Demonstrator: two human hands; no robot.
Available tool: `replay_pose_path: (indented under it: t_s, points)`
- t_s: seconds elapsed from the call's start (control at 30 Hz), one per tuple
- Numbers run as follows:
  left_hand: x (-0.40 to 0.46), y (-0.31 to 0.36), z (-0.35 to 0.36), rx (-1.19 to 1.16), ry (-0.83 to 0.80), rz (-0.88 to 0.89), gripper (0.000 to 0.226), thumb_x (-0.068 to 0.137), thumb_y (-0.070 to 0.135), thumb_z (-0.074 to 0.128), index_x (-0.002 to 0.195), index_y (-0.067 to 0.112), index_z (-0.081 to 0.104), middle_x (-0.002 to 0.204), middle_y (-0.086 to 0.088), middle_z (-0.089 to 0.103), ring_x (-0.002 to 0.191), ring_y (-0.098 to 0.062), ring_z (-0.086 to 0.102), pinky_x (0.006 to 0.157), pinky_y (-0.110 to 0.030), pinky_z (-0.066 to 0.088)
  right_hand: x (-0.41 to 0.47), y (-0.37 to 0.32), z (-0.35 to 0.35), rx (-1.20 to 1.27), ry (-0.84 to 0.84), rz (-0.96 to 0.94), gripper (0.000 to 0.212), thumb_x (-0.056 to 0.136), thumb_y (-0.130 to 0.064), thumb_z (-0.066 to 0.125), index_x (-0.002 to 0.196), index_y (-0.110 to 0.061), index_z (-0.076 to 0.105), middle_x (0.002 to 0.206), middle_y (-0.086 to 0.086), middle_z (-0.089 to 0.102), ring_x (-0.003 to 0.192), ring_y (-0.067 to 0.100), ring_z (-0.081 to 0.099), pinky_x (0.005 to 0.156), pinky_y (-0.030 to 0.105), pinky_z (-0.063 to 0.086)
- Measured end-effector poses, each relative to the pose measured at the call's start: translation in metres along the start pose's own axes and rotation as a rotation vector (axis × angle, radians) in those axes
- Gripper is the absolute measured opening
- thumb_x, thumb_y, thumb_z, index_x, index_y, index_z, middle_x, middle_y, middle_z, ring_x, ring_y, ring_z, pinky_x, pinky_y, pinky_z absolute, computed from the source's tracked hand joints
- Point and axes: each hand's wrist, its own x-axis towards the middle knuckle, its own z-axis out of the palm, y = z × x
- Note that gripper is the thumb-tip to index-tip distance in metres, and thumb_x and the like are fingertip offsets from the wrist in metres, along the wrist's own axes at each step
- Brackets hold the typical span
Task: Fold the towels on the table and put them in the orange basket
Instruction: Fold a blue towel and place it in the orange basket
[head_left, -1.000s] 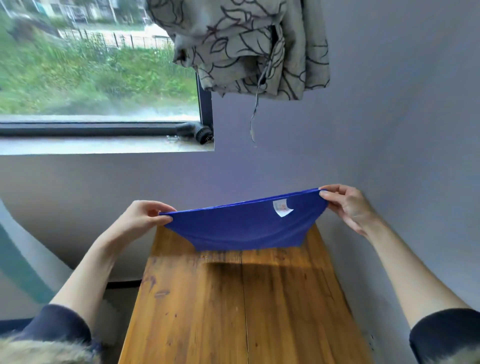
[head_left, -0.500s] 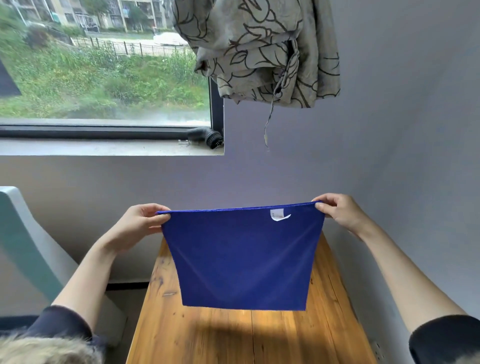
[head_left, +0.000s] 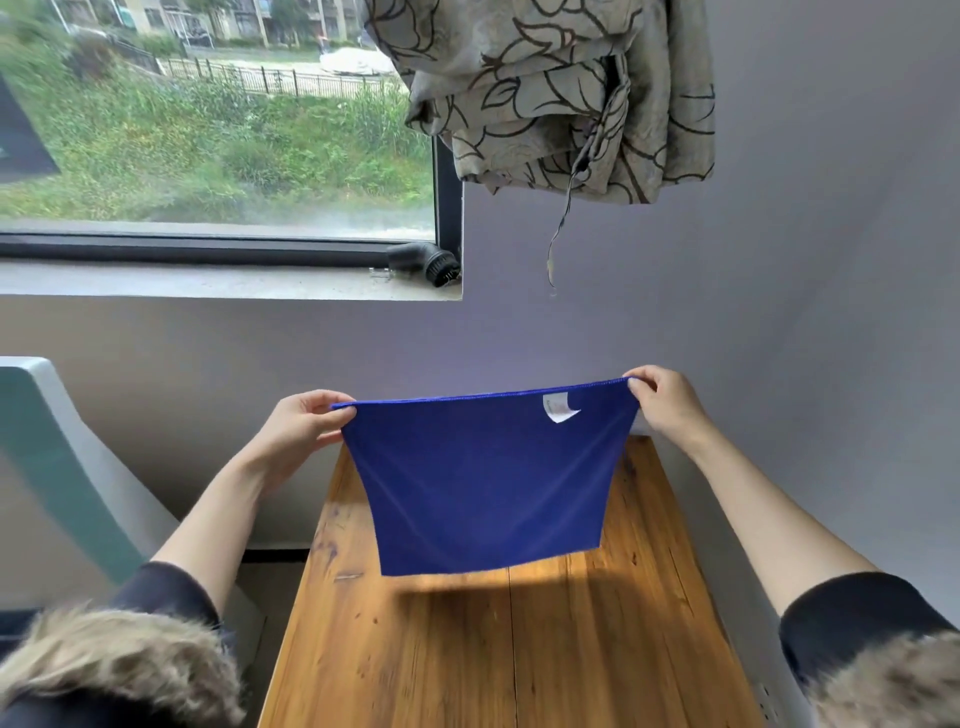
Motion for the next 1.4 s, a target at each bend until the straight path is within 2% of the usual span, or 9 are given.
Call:
replay_pose_path:
  t_s: [0.13,0.3,0.47,0.6,0.7,0.87,1.03,1.2,1.4]
  points:
    - [0.002,0.004,0.003,-0.026,0.062,0.102,0.012,0.086,0.001,0.062,0.083,0.012,0.067,0.079,0.001,0.072,0.080,-0.013,0.065,0.079,-0.025,0.054,0.001,-0.006,0.002,0.240,0.151,-0.016,0.019,0.093,-0.004,0.046,0.097,-0.007,0.064,0.098,0.012,0.066,0.090,0.020,0.056,0.084,0.036,0.045]
    - [-0.022,-0.022,-0.001,0.001,-0.008,0.106,0.027,0.086,0.000,0.061,0.080,0.023,0.074,0.088,-0.001,0.074,0.084,-0.013,0.066,0.085,-0.028,0.051,-0.031,0.018,0.006,0.441,0.128,0.032,0.025,0.094,-0.004,0.047,0.086,-0.021,0.062,0.085,-0.003,0.064,0.082,0.016,0.059,0.073,0.022,0.051]
    - [-0.061,-0.081,0.007,0.083,-0.041,-0.099,0.011,0.077,0.005,0.069,0.080,0.015,0.071,0.083,-0.006,0.071,0.079,-0.019,0.060,0.082,-0.033,0.046,-0.089,0.080,0.035,0.427,-0.010,0.223,0.025,0.093,-0.001,0.048,0.086,-0.020,0.064,0.094,0.010,0.065,0.090,0.023,0.059,0.086,0.038,0.048]
    - [-0.095,-0.138,0.017,0.188,-0.120,-0.313,0.011,0.081,-0.002,0.062,0.080,0.008,0.067,0.077,-0.009,0.066,0.075,-0.017,0.056,0.072,-0.024,0.045,-0.142,0.133,0.055,0.286,-0.222,0.367,0.018,0.092,0.005,0.046,0.095,0.001,0.064,0.089,0.012,0.063,0.082,0.025,0.057,0.078,0.036,0.048]
    - [-0.119,-0.173,0.025,0.314,-0.211,-0.461,0.009,0.085,0.002,0.058,0.088,0.005,0.066,0.085,-0.010,0.068,0.081,-0.016,0.060,0.078,-0.027,0.048,-0.177,0.162,0.063,0.184,-0.346,0.512,0.020,0.092,0.007,0.045,0.103,0.012,0.061,0.094,0.014,0.060,0.087,0.026,0.053,0.072,0.029,0.046]
    - [-0.149,-0.203,0.027,0.295,-0.367,-0.658,0.013,0.089,0.009,0.059,0.099,0.002,0.064,0.098,-0.013,0.068,0.093,-0.019,0.063,0.090,-0.033,0.052,-0.211,0.186,0.069,0.165,-0.445,0.705,0.021,0.093,0.004,0.046,0.107,0.007,0.061,0.098,0.016,0.060,0.089,0.026,0.055,0.062,0.027,0.046]
    - [-0.149,-0.210,0.028,0.124,-0.263,-0.677,0.018,0.094,0.013,0.054,0.105,0.001,0.063,0.101,-0.013,0.067,0.094,-0.021,0.063,0.089,-0.034,0.051,-0.209,0.194,0.074,0.271,-0.391,0.753,0.017,0.092,-0.002,0.051,0.098,-0.003,0.066,0.094,0.011,0.067,0.083,0.022,0.061,0.067,0.029,0.050]
    - [-0.124,-0.209,0.042,0.132,-0.074,-0.574,0.014,0.094,0.012,0.053,0.101,0.006,0.064,0.097,-0.009,0.066,0.090,-0.018,0.061,0.073,-0.026,0.051,-0.186,0.197,0.087,0.374,-0.254,0.794,0.010,0.089,-0.005,0.059,0.094,-0.008,0.066,0.094,0.009,0.067,0.086,0.022,0.062,0.066,0.027,0.049]
    - [-0.073,-0.220,0.053,0.149,0.068,-0.495,0.011,0.093,0.012,0.055,0.100,0.008,0.062,0.086,-0.006,0.065,0.083,-0.014,0.060,0.069,-0.026,0.050,-0.149,0.203,0.112,0.344,-0.156,0.766,0.007,0.088,-0.006,0.059,0.090,-0.010,0.065,0.087,0.006,0.065,0.079,0.017,0.060,0.067,0.025,0.048]
